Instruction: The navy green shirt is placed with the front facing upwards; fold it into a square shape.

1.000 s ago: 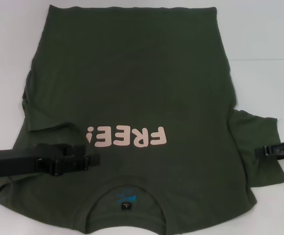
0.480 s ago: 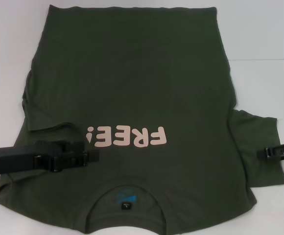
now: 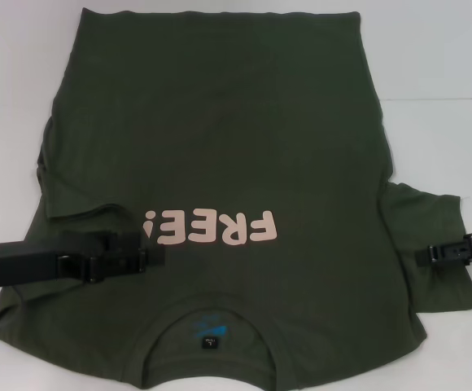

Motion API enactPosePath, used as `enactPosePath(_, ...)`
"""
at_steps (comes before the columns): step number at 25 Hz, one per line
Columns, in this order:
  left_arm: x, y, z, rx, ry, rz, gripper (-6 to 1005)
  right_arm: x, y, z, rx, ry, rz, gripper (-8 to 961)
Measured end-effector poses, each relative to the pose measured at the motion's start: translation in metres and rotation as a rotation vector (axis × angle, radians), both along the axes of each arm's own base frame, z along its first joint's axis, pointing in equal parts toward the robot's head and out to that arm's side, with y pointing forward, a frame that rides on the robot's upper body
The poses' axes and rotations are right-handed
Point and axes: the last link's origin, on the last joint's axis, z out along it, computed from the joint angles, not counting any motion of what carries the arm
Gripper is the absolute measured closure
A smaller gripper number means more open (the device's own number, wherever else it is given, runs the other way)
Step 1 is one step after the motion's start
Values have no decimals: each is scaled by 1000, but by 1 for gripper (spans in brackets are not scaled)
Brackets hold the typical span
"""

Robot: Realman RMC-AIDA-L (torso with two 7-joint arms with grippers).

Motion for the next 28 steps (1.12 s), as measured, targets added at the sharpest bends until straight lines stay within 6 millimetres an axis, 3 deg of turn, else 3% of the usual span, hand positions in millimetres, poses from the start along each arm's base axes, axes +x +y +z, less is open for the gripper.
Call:
enactPosePath(12,0,0,2,12,-8,3,293,6,-3,11,32,31,-97,89)
enactPosePath(18,0,0,2,12,-8,3,294,6,-2,9,26,25,-95,303)
enactPosePath(28,1,1,3,18,-18,0,294,8,-2,9,23,2,-99,750)
